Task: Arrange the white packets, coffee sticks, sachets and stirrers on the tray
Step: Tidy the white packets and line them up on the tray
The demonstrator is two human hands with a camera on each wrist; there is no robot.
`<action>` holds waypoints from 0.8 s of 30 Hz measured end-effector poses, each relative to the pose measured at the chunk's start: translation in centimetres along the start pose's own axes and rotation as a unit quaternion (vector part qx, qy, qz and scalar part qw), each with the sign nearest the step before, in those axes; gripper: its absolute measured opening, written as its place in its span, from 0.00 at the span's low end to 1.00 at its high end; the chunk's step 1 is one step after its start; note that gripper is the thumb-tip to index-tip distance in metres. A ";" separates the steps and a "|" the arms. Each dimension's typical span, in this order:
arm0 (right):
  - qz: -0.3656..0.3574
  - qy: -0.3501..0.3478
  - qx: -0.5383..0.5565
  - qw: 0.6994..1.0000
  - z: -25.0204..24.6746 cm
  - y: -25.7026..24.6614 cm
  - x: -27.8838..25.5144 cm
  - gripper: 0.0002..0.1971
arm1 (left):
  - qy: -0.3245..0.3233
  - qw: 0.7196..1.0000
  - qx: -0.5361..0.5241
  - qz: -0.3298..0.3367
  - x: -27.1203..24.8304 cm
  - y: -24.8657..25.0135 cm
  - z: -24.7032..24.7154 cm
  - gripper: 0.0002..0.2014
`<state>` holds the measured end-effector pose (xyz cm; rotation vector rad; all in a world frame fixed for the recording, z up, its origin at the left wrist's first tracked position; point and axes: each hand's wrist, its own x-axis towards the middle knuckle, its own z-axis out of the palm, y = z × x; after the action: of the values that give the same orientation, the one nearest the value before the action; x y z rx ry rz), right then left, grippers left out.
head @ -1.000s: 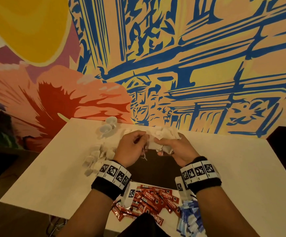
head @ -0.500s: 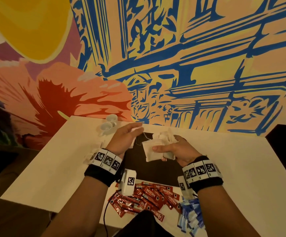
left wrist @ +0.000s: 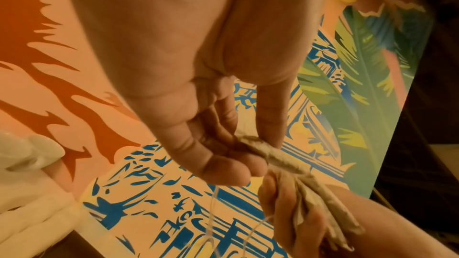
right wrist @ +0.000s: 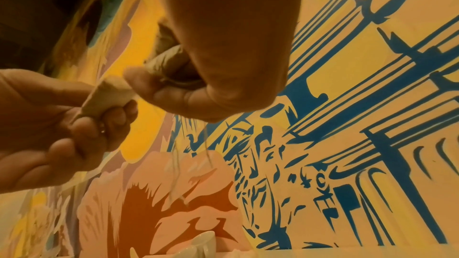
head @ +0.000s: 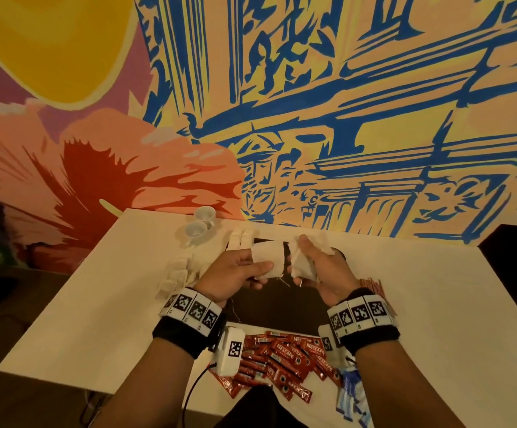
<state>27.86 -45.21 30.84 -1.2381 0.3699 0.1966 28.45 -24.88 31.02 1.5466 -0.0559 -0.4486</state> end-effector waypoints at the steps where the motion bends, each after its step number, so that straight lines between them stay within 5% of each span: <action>1: -0.002 0.016 0.002 1.000 0.1 0.1 0.2 0.18 | 0.006 1.000 -0.009 -0.004 0.0 -0.1 -0.7 0.09; 6: 0.006 0.080 0.006 0.997 1.4 0.5 1.1 0.17 | 0.030 0.999 -0.029 -0.008 -0.3 -0.3 -4.3 0.11; 14: -0.017 -0.072 -0.152 0.986 6.8 1.9 -0.3 0.14 | 0.026 0.998 -0.062 0.008 -0.5 0.0 -7.1 0.13; 24: -0.035 -0.035 -0.160 0.986 8.2 4.0 0.0 0.13 | -0.015 0.995 -0.101 -0.001 -1.1 -0.7 -10.2 0.08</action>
<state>27.90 -36.15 29.60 -1.5532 0.2396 0.2456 30.43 -14.86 30.25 1.3423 -0.0316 -0.4641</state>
